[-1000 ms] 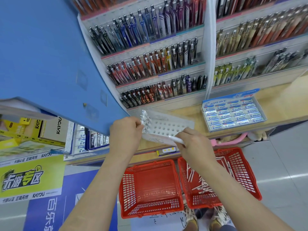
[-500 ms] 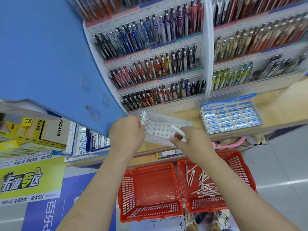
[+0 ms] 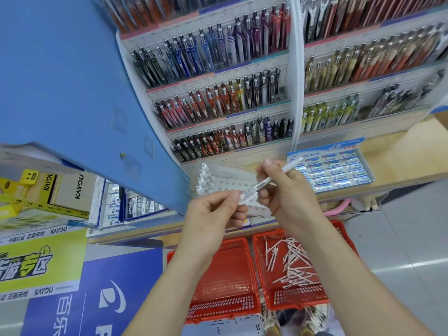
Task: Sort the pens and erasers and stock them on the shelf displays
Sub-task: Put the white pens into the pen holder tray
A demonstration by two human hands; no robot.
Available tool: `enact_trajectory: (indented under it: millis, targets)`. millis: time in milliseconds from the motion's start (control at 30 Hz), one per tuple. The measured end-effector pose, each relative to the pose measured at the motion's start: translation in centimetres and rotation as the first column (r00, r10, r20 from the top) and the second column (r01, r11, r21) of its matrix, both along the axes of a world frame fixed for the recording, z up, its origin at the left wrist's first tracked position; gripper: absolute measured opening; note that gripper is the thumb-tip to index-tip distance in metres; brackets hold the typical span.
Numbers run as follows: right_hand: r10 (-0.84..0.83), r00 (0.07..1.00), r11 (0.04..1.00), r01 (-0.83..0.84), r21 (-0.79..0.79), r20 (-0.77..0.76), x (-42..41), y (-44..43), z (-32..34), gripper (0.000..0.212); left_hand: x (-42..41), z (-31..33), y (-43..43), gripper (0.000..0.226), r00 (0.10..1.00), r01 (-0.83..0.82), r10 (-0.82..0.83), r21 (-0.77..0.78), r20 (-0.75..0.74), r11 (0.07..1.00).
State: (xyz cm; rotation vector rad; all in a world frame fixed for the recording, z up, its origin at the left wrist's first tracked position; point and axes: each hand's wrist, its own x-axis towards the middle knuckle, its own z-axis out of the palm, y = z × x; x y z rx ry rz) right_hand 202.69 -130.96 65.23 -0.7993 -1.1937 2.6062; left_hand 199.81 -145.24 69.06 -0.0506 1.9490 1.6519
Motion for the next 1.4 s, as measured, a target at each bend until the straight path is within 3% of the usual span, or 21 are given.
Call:
enact_trajectory:
  millis: [100,267,433,500,567,667,767,933,1400]
  targets:
    - [-0.099,0.995,0.995,0.099,-0.034,0.001,0.8,1.0,-0.8,0.011,-1.1,0.6,-0.8,0.008,0.992,-0.115,0.115,0.0,-0.06,0.993]
    - [-0.113,0.991,0.991,0.108,0.08,0.068,1.3,0.7,-2.2,0.012,-2.4,0.9,-1.7,0.012,0.93,-0.012,-0.095,-0.287,-0.355,0.958]
    - [-0.012,0.99,0.98,-0.016,0.2,0.14,0.7,-0.5,-2.4,0.011,-4.2,1.5,-2.2,0.018,0.911,-0.045,-0.073,-0.273,-0.406,0.961]
    - [-0.047,0.977,0.905,-0.047,0.423,0.209,0.4,-0.4,-3.3,0.011,-5.2,1.8,-2.6,0.025,0.88,-0.089,-0.052,-0.271,-0.473,0.959]
    - [-0.159,0.95,0.735,-0.067,0.675,0.268,0.5,0.4,-4.7,0.007,-6.3,2.1,-3.0,0.025,0.796,-0.133,-0.114,-0.356,-0.595,0.925]
    - [-0.206,0.914,0.592,-0.168,0.788,0.35,1.0,1.3,-6.5,0.019,-7.5,1.8,-2.8,0.009,0.629,-0.166,-0.356,-0.566,-0.691,0.807]
    - [-0.168,0.895,0.575,-0.253,0.778,0.414,1.1,1.1,-7.5,0.03,-8.4,0.2,-1.7,0.011,0.549,-0.163,-0.517,-0.691,-0.657,0.704]
    - [-0.138,0.898,0.602,-0.259,0.755,0.418,1.1,0.9,-8.1,0.032,-9.2,-2.2,-0.2,0.018,0.529,-0.131,-0.643,-0.802,-0.554,0.583]
    - [-0.123,0.911,0.725,-0.188,0.663,0.394,1.1,1.4,-8.1,0.031,-10.5,-3.1,0.9,0.017,0.575,-0.041,-0.669,-0.833,-0.471,0.552]
